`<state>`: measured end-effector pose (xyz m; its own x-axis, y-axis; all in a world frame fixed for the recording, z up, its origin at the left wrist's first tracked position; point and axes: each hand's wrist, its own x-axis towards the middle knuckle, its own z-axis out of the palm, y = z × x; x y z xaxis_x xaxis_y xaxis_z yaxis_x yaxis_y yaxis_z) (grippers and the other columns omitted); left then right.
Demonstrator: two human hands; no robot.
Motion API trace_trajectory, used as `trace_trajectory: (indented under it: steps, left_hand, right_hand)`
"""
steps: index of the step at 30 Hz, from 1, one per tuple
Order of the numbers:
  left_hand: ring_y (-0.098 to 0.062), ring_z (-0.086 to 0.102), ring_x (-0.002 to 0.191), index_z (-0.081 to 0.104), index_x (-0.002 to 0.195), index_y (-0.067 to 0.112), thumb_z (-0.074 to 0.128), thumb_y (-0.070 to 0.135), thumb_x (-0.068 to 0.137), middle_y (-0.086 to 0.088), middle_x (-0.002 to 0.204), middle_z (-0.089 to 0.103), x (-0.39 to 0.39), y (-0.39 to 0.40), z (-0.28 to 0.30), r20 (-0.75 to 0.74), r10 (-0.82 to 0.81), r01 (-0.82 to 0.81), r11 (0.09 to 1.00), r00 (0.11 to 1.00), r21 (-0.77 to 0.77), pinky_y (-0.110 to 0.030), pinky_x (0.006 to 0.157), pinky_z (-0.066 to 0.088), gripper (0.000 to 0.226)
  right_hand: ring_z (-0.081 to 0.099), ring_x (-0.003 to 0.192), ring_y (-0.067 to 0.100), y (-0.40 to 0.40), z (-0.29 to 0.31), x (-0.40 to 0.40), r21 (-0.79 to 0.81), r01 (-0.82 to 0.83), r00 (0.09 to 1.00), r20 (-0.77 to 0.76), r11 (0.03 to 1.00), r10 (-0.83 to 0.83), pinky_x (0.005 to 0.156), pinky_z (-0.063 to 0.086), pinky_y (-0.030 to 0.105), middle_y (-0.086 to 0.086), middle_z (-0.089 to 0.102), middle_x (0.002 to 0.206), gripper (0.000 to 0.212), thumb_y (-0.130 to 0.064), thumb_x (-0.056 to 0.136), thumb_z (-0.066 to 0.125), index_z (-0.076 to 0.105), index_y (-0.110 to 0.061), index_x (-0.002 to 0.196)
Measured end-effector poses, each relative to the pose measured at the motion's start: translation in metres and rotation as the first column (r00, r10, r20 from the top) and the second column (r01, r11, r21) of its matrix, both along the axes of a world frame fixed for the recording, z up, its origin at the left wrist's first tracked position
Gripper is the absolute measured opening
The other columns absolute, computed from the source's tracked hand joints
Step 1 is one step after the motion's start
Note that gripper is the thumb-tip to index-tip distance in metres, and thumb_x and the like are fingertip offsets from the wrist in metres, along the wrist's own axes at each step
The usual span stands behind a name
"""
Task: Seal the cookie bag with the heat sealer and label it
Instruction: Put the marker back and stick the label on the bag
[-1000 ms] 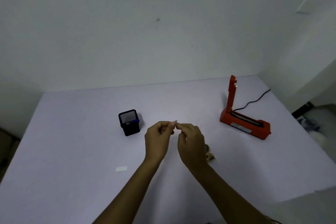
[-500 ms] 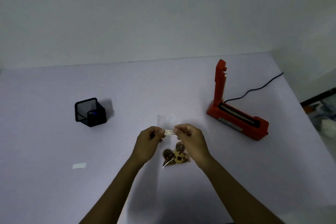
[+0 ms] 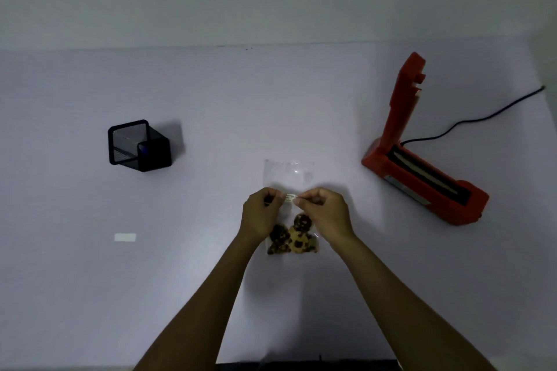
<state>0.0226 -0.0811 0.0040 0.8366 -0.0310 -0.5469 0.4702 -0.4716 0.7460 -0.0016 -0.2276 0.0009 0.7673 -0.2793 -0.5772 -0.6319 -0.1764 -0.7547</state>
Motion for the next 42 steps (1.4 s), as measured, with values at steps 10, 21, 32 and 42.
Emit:
trace_trajectory:
  steps: [10,21,32,42]
  left_hand:
    - [-0.010,0.058,0.076,0.069,0.090,0.010,0.059,0.025,0.093,0.003,0.081,0.065,0.011,-0.008,-0.016,0.063,-0.082,0.068,0.979,0.995,0.193,-0.007,0.060,0.036,0.018]
    - [-0.011,0.056,0.072,0.065,0.089,0.007,0.059,0.027,0.094,-0.001,0.081,0.064,0.013,-0.010,-0.024,0.132,-0.137,0.086,0.939,0.982,0.334,-0.008,0.055,0.032,0.021]
    - [-0.009,0.055,0.069,0.063,0.088,0.011,0.061,0.024,0.092,0.003,0.077,0.063,0.010,-0.011,-0.028,0.168,-0.142,0.075,0.932,0.975,0.355,-0.008,0.056,0.033,0.014]
    - [-0.010,0.058,0.070,0.062,0.089,0.012,0.064,0.026,0.090,0.003,0.078,0.065,0.006,-0.011,-0.033,0.183,-0.127,0.053,0.931,0.975,0.362,-0.010,0.057,0.037,0.014]
  right_hand:
    - [0.063,0.072,0.007,-0.010,-0.018,0.020,-0.142,-0.084,0.996,-0.045,0.986,0.079,0.065,0.048,0.017,-0.003,0.071,0.080,0.009,-0.019,0.081,0.074,0.073,-0.012,0.086]
    - [0.065,0.074,0.013,0.000,-0.027,0.028,-0.276,-0.166,0.986,-0.043,0.947,0.161,0.067,0.055,0.029,-0.001,0.071,0.080,0.010,-0.023,0.084,0.071,0.070,-0.013,0.084]
    - [0.064,0.071,0.012,0.008,-0.028,0.024,-0.336,-0.142,0.989,-0.004,0.931,0.150,0.064,0.054,0.027,-0.001,0.070,0.080,0.009,-0.022,0.086,0.070,0.067,-0.013,0.084]
    - [0.064,0.070,0.012,0.011,-0.029,0.022,-0.359,-0.110,0.993,-0.001,0.927,0.118,0.064,0.056,0.030,-0.002,0.069,0.078,0.009,-0.022,0.085,0.070,0.065,-0.015,0.082]
